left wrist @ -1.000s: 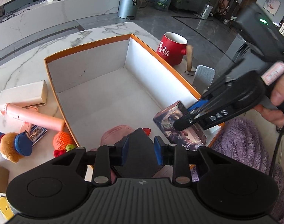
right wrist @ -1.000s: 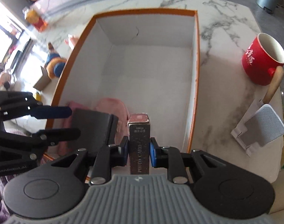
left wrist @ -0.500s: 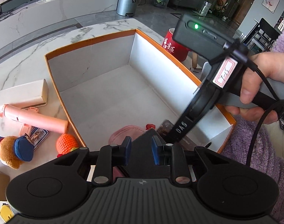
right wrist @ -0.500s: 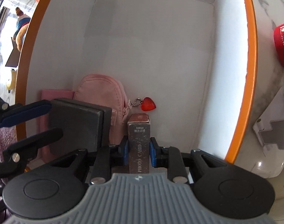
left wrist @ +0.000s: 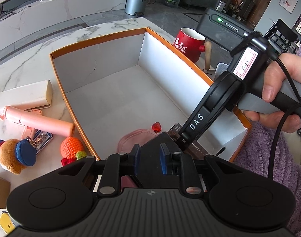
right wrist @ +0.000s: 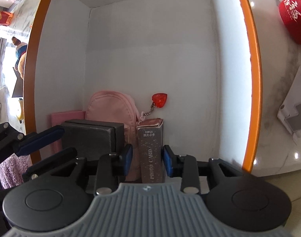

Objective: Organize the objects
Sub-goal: 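Set the photo card upright beside the grey box with the right tool, then reach the left tool to the brown cardboard cube and grasp it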

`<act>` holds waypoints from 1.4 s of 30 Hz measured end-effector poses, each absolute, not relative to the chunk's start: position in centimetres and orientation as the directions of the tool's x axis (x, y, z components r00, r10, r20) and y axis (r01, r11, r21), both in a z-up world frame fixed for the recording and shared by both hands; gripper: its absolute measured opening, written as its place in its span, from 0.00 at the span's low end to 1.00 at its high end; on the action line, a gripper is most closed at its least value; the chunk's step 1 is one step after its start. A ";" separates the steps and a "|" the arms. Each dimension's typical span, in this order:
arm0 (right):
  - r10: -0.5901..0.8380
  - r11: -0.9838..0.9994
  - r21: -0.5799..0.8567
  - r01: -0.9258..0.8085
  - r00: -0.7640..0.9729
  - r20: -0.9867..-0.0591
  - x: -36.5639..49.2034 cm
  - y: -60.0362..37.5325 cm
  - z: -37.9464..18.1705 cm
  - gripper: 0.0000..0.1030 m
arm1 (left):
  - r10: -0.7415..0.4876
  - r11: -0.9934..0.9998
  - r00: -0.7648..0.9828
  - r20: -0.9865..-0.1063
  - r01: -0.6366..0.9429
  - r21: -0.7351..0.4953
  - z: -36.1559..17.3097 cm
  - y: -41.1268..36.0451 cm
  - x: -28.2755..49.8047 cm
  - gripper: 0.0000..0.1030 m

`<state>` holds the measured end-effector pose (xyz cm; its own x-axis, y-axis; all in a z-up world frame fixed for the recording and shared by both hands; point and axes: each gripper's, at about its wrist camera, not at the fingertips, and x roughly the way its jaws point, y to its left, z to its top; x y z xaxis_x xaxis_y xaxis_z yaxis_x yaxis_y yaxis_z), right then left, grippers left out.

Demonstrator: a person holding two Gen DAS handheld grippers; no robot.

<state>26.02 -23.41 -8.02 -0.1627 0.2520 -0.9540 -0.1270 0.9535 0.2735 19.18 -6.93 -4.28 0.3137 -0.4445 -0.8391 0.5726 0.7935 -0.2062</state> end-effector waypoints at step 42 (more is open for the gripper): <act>0.259 0.604 0.023 -0.796 0.170 -0.951 25.0 1.6 -4.0 0.57 | -0.090 0.923 0.528 -0.845 0.364 0.128 -7.1 15.8 21.0 0.76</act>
